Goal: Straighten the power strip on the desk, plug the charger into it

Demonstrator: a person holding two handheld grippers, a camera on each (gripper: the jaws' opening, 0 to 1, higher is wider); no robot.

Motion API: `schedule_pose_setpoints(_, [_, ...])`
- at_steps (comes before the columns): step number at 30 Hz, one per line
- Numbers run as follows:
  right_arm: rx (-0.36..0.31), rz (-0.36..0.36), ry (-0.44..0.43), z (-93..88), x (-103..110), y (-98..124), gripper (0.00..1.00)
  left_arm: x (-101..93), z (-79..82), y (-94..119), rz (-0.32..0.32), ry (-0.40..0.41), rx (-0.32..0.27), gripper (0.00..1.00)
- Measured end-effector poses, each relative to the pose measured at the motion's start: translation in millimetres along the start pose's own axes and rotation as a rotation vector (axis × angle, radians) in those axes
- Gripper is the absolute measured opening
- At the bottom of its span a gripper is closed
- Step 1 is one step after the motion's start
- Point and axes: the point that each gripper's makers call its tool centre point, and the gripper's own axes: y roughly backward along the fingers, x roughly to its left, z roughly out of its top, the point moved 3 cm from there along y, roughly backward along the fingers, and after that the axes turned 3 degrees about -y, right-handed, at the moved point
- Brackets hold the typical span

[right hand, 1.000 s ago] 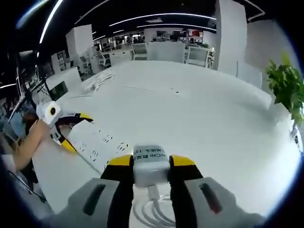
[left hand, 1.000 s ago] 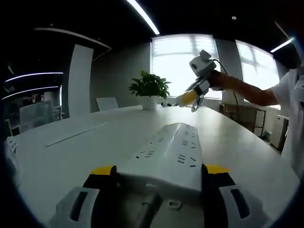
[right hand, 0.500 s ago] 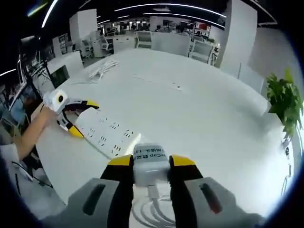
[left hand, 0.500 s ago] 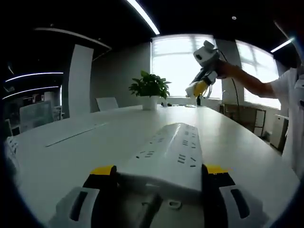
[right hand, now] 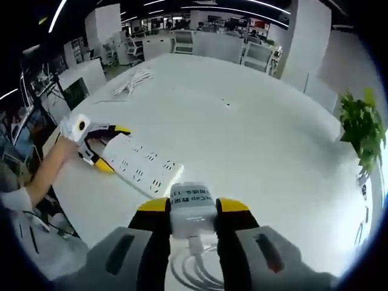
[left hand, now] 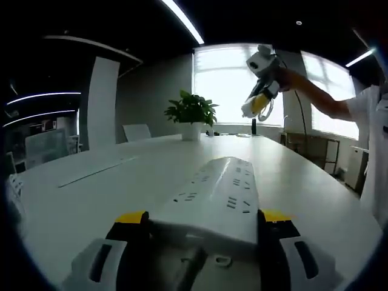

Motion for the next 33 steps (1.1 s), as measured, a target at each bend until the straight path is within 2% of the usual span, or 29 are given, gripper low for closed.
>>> schedule_pose_setpoints(7, [0.017,0.01,0.01,10.5,11.0,10.3,0.27,0.3,-0.4,-0.1,0.0,0.0,0.001,0.74])
schedule_pose_setpoints(11, [0.048,0.023,0.007,12.3,16.8,9.9,0.27,0.6,-0.5,-0.3,0.0,0.0,0.001,0.74])
schedule_pose_setpoints(16, [0.113,0.057,-0.008,10.0,25.6,2.7,0.27,0.6,-0.6,-0.4,0.0,0.0,0.001,0.74])
schedule_pose_setpoints(19, [0.127,0.051,0.027,7.6,32.4,-1.7,0.27,0.4,-0.6,-0.4,0.0,0.0,0.001,0.74])
schedule_pose_setpoints(22, [0.146,0.077,0.01,5.3,38.4,-5.3,0.27,0.8,-0.7,-0.3,0.0,0.0,0.001,0.74])
schedule_pose_setpoints(29, [0.195,0.071,-0.001,3.8,38.7,-19.0,0.27,0.8,-0.7,-0.2,-0.001,0.0,0.001,0.74])
schedule_pose_setpoints(33, [0.227,0.098,-0.035,2.2,44.3,-25.5,0.27,0.5,-0.7,0.0,0.0,0.0,0.001,0.74])
